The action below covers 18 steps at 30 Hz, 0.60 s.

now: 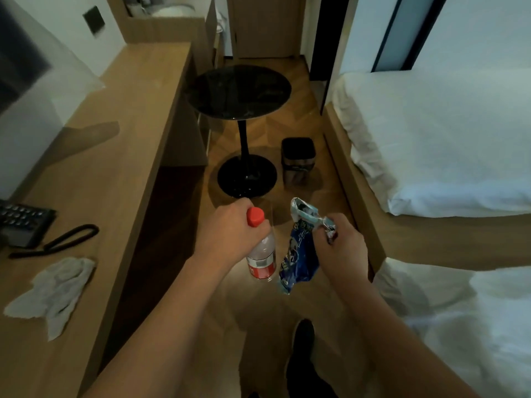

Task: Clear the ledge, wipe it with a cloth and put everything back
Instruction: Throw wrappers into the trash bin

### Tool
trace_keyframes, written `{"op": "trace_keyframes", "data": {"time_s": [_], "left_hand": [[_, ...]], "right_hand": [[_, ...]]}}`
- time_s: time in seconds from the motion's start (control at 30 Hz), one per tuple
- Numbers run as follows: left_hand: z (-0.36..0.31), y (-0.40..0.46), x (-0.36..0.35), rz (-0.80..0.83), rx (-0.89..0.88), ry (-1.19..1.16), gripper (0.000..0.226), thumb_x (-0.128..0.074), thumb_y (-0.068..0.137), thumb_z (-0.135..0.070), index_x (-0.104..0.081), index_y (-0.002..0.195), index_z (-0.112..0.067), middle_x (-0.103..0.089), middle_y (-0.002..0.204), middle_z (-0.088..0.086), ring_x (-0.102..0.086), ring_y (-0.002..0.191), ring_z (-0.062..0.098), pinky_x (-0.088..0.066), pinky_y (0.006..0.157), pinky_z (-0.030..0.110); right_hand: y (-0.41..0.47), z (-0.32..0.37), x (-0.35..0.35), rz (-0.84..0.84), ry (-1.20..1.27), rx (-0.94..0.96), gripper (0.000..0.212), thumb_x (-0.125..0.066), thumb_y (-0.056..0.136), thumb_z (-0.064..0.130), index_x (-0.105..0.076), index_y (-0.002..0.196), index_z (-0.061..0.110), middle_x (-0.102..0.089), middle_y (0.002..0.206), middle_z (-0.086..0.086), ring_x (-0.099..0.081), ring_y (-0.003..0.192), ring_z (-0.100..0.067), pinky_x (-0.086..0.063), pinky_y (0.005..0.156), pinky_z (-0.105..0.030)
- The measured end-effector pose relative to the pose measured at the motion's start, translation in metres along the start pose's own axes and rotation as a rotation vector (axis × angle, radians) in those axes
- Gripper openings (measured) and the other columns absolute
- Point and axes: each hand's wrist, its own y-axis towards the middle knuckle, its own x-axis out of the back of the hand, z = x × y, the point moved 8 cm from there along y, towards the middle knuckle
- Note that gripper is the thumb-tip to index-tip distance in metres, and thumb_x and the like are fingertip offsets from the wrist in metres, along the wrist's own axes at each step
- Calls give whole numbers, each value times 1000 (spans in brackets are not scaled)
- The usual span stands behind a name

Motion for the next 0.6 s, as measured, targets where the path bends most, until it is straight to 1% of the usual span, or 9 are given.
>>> {"op": "trace_keyframes", "data": {"time_s": [0.13, 0.3, 0.43, 0.6], "left_hand": [[-19, 79, -22, 35, 41, -7, 20, -66, 90, -44, -54, 90, -28, -60, 77, -3, -63, 71, 12, -60, 75, 39], [-61, 177, -24, 35, 20, -26, 19, -64, 91, -47, -55, 95, -30, -61, 81, -4, -63, 75, 13, -58, 78, 43], [-88, 245, -22, -15, 3, -63, 18, -63, 91, -42, -57, 101, -27, -62, 84, -4, -62, 77, 13, -58, 78, 41], [-95, 331, -34, 0, 13, -55, 21, -64, 92, -43, -56, 104, -27, -61, 87, -6, -62, 80, 10, -57, 81, 37]], "right_hand": [[85, -26, -9, 10, -4, 3, 7, -55, 96, 24, -58, 101, 19, -62, 77, 7, -60, 66, -8, -49, 55, -28], [192, -43, 1, -15, -14, 9, 13, -56, 97, 26, -59, 107, 18, -61, 80, 7, -58, 67, -4, -43, 54, -25], [265, -48, 1, -28, -3, 4, 15, -57, 98, 24, -59, 110, 16, -61, 82, 7, -55, 68, 0, -37, 53, -20], [350, -61, -19, -6, -5, -23, 15, -56, 98, 24, -58, 111, 17, -62, 83, 5, -56, 66, -3, -33, 52, -19]]}}
